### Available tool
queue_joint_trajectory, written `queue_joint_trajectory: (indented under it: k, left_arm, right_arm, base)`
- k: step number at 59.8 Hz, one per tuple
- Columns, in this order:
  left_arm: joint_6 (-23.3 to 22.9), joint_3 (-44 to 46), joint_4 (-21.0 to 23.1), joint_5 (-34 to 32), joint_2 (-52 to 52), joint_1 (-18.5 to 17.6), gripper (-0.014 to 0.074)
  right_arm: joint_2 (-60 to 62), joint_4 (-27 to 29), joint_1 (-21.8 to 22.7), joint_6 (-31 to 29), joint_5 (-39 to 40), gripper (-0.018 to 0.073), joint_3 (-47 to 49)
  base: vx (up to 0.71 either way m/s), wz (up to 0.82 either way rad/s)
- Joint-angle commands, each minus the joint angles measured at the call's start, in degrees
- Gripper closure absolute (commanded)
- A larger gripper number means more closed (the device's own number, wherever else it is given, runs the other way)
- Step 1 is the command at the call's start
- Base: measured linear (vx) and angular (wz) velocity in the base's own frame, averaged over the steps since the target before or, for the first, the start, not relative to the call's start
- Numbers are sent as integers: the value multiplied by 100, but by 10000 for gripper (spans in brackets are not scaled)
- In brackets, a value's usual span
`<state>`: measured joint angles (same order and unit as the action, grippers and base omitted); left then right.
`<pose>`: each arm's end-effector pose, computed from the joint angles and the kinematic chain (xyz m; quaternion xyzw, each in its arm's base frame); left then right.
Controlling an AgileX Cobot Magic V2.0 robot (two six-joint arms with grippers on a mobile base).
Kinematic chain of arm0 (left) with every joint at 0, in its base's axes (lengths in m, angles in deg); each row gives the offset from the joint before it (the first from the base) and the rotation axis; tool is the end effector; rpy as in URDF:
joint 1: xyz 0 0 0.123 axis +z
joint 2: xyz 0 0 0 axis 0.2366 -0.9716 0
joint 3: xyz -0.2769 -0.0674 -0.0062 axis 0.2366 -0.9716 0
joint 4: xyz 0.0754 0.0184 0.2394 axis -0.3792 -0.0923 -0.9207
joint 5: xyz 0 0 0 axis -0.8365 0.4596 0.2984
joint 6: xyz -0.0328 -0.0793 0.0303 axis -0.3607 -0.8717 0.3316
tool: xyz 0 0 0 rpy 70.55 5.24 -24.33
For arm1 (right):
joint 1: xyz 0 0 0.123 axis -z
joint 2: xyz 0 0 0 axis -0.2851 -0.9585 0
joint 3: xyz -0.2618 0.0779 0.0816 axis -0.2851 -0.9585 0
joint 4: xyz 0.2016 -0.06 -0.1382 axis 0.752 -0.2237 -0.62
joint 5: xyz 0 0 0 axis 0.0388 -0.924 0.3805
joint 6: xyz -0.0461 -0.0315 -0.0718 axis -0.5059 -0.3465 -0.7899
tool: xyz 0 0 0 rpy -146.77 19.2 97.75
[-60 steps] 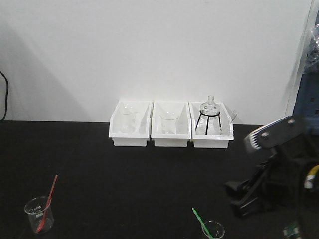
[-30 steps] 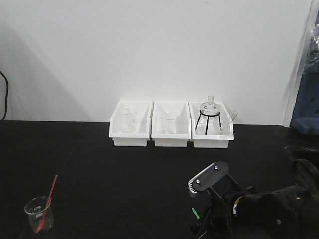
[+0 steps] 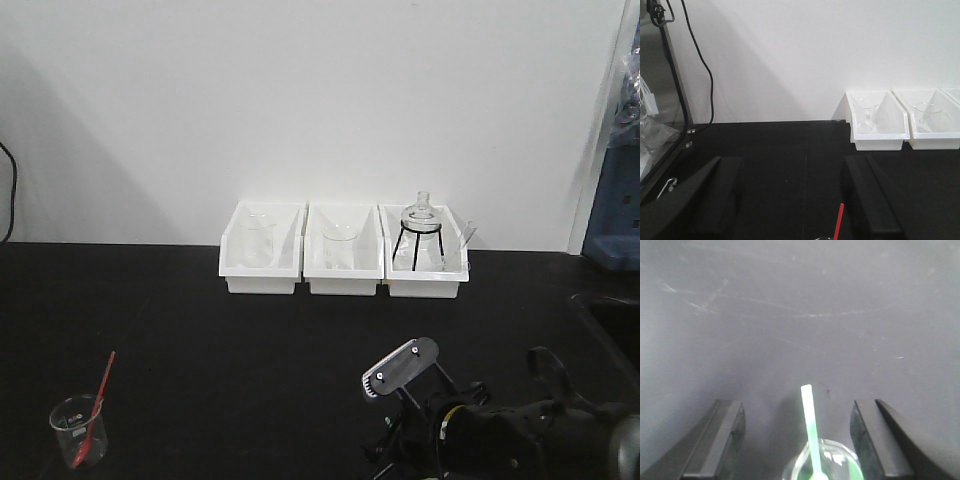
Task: Sort red and green spoons into left cabinet
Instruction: 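Reach the right gripper down and grasp the green spoon in its beaker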
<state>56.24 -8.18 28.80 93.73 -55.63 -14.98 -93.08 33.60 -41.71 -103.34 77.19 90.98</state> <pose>0.1737 0.0012 0.3827 -0.0104 0.7370 0.0124 0.6757 0.3333 0.1567 0.1841 -0.3121 0.8603 0.0381 0.4013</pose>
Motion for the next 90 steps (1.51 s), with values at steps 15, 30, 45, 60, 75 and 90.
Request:
queue_joint_trajectory:
  k: [15, 30, 45, 60, 75, 90]
  left_arm:
    - [1, 169, 30, -412, 25, -49, 55]
    - [1, 169, 30, -412, 25, -49, 55]
    - [1, 169, 30, -412, 25, -49, 55]
    - [1, 169, 30, -412, 25, -49, 55]
    - [1, 169, 30, -412, 25, -49, 55]
    - [1, 174, 59, 288, 25, -49, 55]
  right_arm:
    - [-119, 9, 10, -13, 779, 88, 194]
    - [-201, 9, 10, -20, 962, 279, 194]
    - [-201, 2, 10, -25, 1050, 573, 194]
    - [-102, 2, 10, -218, 1232, 566, 194]
    - [506, 2, 10, -249, 1349, 564, 194]
    - [1616, 8, 10, -211, 1260, 564, 194]
  base:
    - [0, 0]
    - [0, 0]
    - [0, 0]
    - [0, 0]
    - [0, 0]
    - [0, 0]
